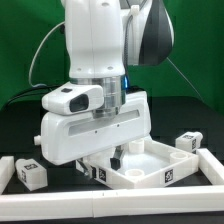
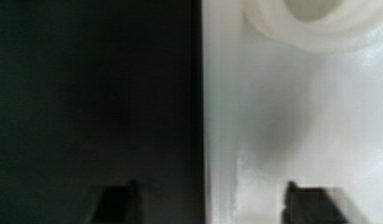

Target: Assemble one leg

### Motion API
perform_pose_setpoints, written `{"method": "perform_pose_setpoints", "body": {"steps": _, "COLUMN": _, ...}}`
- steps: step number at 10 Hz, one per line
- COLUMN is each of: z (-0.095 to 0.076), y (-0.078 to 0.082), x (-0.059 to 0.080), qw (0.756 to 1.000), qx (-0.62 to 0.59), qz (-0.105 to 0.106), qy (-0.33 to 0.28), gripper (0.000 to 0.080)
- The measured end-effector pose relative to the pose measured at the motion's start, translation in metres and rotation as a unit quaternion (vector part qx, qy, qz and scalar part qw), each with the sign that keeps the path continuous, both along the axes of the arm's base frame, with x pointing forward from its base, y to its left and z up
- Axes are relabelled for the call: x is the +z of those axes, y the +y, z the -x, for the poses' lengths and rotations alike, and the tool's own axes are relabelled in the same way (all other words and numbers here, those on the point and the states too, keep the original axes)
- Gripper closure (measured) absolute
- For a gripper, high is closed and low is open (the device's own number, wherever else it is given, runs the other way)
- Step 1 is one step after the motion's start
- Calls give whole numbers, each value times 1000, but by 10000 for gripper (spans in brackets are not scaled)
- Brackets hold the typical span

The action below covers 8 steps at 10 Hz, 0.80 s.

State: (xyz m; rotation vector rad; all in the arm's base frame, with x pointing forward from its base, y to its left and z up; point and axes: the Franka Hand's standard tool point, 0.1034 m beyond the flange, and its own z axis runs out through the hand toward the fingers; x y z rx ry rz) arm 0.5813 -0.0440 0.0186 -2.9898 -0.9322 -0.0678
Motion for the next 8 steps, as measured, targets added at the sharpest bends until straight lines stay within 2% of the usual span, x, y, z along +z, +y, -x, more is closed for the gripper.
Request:
{"method": "perform_pose_setpoints", "body": {"steps": 1, "z": 0, "y": 0, "x": 0, "qw": 1000, "qx": 0, "qz": 0, "qy": 0, "gripper": 591}}
{"method": "perform_pose_setpoints", "body": {"steps": 2, "z": 0, "y": 0, "x": 0, "qw": 1000, "qx": 0, "qz": 0, "qy": 0, "gripper": 723}}
{"method": "perform_pose_setpoints", "body": {"steps": 5, "z": -1, "y": -14, "x": 4, "qw": 997, "qx": -80, "qz": -3, "qy": -4, "gripper": 748}}
{"method": "perform_pose_setpoints", "body": {"steps": 8, "z": -4, "y": 9, "x": 3, "qw": 976, "qx": -216, "qz": -10, "qy": 11, "gripper": 748}}
